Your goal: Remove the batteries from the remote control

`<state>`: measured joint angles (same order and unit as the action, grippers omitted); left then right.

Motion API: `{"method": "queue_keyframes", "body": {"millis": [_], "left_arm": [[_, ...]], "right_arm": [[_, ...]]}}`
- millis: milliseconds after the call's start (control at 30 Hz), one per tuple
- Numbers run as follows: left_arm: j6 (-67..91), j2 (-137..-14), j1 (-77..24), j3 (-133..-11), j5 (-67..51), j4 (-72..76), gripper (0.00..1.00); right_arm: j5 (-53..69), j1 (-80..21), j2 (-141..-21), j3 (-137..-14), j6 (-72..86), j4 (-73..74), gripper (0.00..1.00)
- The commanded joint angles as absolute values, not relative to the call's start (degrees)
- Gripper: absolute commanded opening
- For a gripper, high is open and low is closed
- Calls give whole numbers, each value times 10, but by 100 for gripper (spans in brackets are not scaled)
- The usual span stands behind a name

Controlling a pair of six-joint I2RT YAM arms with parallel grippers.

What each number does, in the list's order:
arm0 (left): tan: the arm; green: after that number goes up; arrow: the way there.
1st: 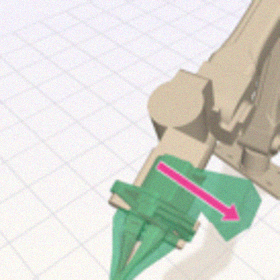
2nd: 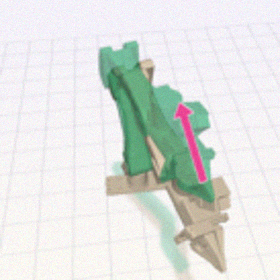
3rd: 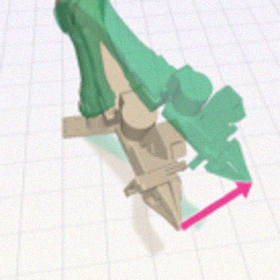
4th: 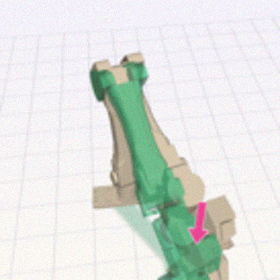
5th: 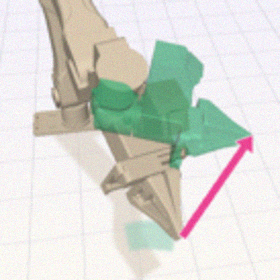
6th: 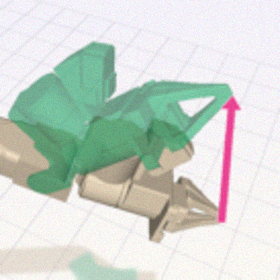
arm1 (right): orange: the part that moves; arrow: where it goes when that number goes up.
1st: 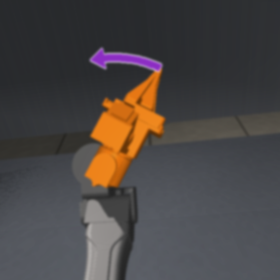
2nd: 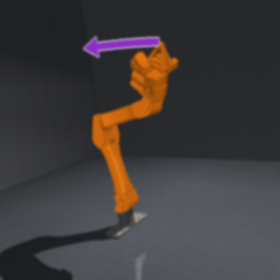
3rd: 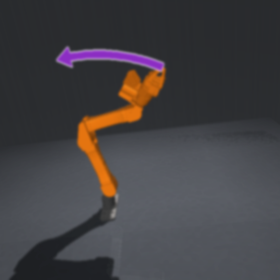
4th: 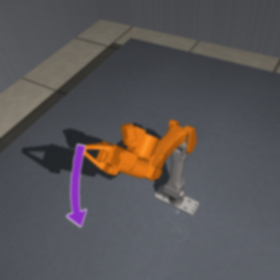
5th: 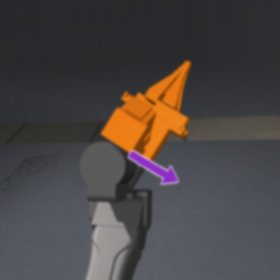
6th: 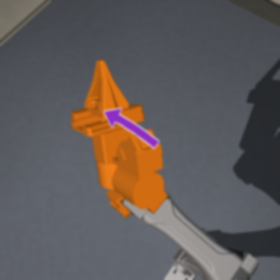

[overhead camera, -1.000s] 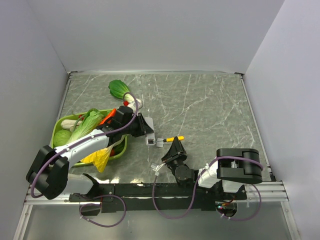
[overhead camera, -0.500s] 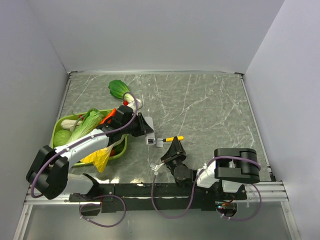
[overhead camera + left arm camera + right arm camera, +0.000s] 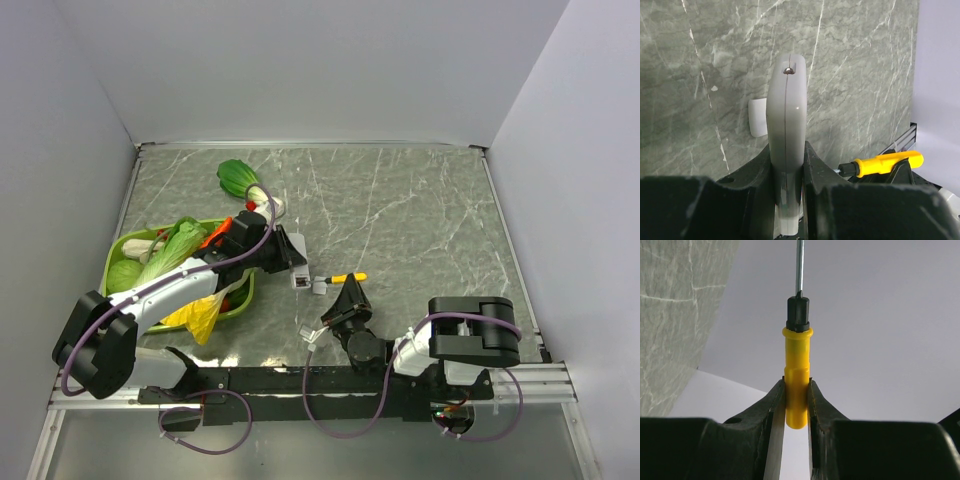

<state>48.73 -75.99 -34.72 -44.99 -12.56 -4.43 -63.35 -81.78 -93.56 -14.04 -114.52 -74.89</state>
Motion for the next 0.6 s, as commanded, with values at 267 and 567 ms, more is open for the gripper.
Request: {"method": "queue_keyframes", "body": {"millis": [267, 567], "left_arm": [[471, -754, -350, -479, -113, -19, 1], [470, -761, -350, -485, -115, -22, 1]], "right_arm": [[-612, -836, -906, -138, -1341, -940, 0], [-616, -838, -904, -127, -1339, -940, 0]]}}
